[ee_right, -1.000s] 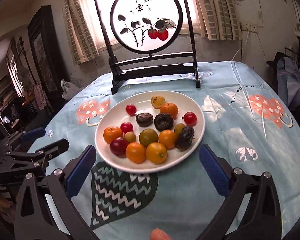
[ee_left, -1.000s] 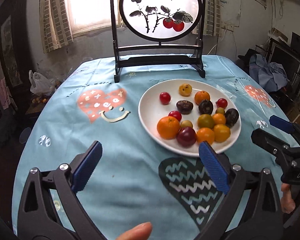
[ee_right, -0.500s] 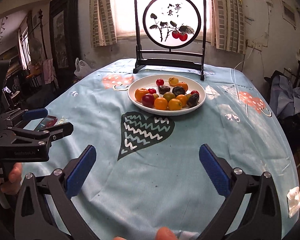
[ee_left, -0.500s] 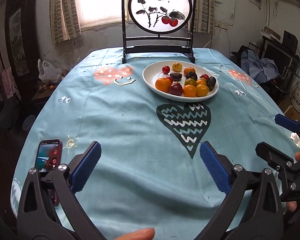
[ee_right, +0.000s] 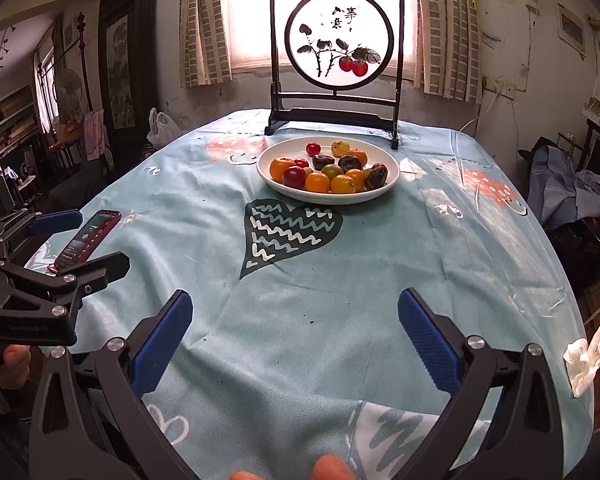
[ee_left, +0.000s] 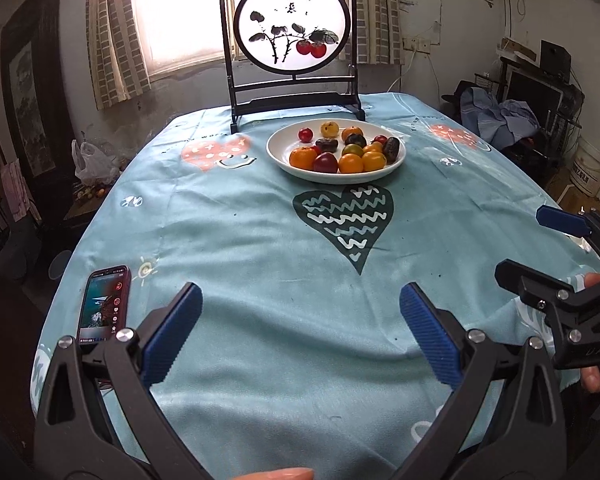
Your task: Organize fruits
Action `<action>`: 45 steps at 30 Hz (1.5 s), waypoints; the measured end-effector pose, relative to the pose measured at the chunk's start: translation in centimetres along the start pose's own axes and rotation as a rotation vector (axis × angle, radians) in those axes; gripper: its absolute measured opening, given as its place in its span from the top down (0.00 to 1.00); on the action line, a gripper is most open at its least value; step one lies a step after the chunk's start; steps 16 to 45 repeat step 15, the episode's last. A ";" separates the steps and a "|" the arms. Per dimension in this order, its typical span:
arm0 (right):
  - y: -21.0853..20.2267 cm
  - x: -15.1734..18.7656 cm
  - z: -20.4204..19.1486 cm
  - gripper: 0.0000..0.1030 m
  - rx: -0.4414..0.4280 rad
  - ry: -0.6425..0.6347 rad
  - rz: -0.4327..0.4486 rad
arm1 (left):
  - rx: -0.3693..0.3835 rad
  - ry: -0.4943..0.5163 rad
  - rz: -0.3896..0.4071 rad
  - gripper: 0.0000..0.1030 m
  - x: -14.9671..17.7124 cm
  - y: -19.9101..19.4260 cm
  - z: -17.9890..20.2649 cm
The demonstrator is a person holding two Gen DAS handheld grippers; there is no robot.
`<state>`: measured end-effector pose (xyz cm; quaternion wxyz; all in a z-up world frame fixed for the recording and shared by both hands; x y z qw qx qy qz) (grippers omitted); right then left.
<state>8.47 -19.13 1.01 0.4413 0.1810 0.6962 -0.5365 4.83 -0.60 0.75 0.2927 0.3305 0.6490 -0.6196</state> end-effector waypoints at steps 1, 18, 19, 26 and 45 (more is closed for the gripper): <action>-0.1 0.0 0.0 0.01 0.001 0.002 0.001 | 0.000 0.004 0.000 0.02 0.0 0.0 0.1; -0.3 0.0 0.3 0.01 0.001 0.016 0.007 | -0.016 0.019 0.020 0.02 -0.1 -0.4 0.4; -0.3 0.0 0.3 0.01 0.001 0.016 0.007 | -0.016 0.019 0.020 0.02 -0.1 -0.4 0.4; -0.3 0.0 0.3 0.01 0.001 0.016 0.007 | -0.016 0.019 0.020 0.02 -0.1 -0.4 0.4; -0.3 0.0 0.3 0.01 0.001 0.016 0.007 | -0.016 0.019 0.020 0.02 -0.1 -0.4 0.4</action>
Point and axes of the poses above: each gripper's, at about its wrist camera, not at the fingertips, and y roughly the way its jaws point, z to its right, x to its underside, the point moved 2 cm from there along y, roughly the way its jaws point, and after that the axes turned 3 degrees about z, right-handed, at the moved point
